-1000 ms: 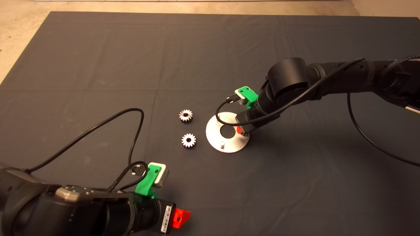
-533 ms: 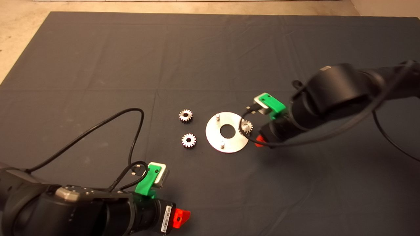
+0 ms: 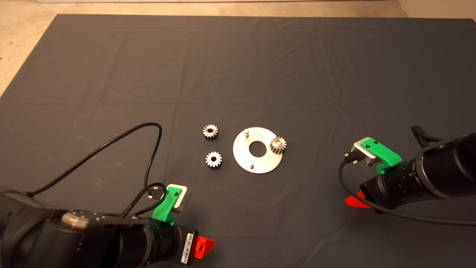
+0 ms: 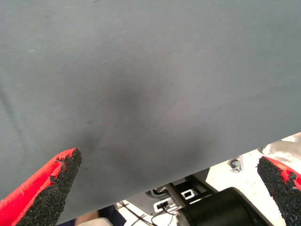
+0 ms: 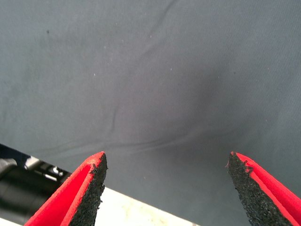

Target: Install three planetary gears onto the carrier pins

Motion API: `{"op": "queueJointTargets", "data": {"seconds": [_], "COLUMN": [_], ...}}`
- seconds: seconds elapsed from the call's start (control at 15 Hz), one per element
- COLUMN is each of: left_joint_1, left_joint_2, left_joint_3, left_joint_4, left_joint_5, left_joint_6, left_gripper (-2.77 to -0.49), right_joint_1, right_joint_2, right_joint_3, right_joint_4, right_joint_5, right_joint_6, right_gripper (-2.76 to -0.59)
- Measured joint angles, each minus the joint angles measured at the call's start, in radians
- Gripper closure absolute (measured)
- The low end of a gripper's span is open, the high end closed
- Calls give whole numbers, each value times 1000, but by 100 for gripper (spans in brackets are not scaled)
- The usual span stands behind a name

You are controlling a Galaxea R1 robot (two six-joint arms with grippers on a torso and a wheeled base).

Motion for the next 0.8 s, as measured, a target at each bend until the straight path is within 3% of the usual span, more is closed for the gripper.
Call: {"op": "queueJointTargets", "data": {"seconds": [0.07,0.2,0.4,0.53,0.67,0.8], "left_joint_1": [-7,-46,-131,-173,-196,-202], "left_joint_2": [-7,-9,-50,-74,-84,-87], "left_joint_3": [0,0,0,0,-2,-23], "left_joint_4": [0,-2,-44,-78,-95,-104], "left_joint_5": [0,-1,0,1,0,0], "left_joint_6": [9,82,259,366,422,476], "left_gripper": [-275,-275,-275,-275,-275,-275], "right_joint_1": [-1,-7,-17,-17,-18,-21], "right_joint_2": [-9,-25,-25,-26,-25,-25], "right_joint_3": [2,6,16,18,20,21], "right_joint_4": [0,0,0,0,0,0], "right_joint_5": [1,-2,-2,-2,-2,-2], "right_joint_6": [6,11,17,21,21,24], "right_gripper": [-190,-190,-190,-190,-190,-190]}}
